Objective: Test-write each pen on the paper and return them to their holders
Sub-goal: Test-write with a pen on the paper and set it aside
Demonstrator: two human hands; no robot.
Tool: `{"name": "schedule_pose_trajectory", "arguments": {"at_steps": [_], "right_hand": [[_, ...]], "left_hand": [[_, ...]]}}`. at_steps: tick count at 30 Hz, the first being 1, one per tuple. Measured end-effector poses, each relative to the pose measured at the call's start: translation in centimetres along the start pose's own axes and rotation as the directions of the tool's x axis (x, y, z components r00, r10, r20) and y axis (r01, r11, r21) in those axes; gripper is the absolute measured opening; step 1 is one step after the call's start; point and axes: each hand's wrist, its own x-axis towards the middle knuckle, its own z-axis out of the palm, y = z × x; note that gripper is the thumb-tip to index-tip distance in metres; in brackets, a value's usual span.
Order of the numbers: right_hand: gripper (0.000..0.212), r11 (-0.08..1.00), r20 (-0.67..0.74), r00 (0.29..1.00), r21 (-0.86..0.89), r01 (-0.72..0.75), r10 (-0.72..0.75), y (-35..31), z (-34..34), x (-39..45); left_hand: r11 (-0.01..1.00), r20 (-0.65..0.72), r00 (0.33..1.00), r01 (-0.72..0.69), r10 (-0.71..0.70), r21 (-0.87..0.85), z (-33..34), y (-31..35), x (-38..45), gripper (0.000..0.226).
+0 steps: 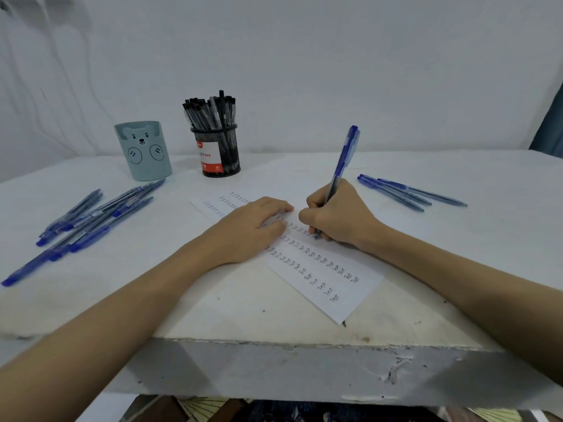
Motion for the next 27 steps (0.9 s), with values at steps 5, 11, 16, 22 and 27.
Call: {"name": "schedule_pose_trajectory", "arguments": {"at_steps": [5, 11, 16, 22, 27], "right_hand": [[0.041, 1.000, 0.004, 1.000, 0.013, -0.002, 0.002, -0.32, -0.22, -0.11], [0.044, 1.000, 0.005, 1.000, 0.003, -0.020, 0.020, -0.19, -0.20, -0.03], [0.047, 1.000, -0.034, 0.999, -0.013, 0.009, -0.010, -0.04, -0.03, 0.03], [0.045, 1.000, -0.013, 1.000, -0.027, -0.001, 0.001, -0.14, -0.06, -0.01], [0.047, 1.000, -0.039, 0.999, -0.027, 0.002, -0.003, -0.16, -0.08, 0.00]], "left_hand": [[1.000, 0.001, 1.000, -0.002, 0.002, 0.007, -0.09, 0.04, 0.03, 0.038], [1.000, 0.007, 1.000, -0.001, 0.001, 0.003, 0.04, 0.01, 0.08, 0.038], [1.000, 0.010, 1.000, -0.002, 0.002, 0.005, -0.04, 0.02, 0.08, 0.037], [1.000, 0.017, 1.000, -0.002, 0.002, 0.010, -0.11, 0.08, 0.03, 0.037], [1.000, 0.019, 1.000, 0.002, -0.003, 0.017, -0.05, 0.09, 0.08, 0.038]]}}
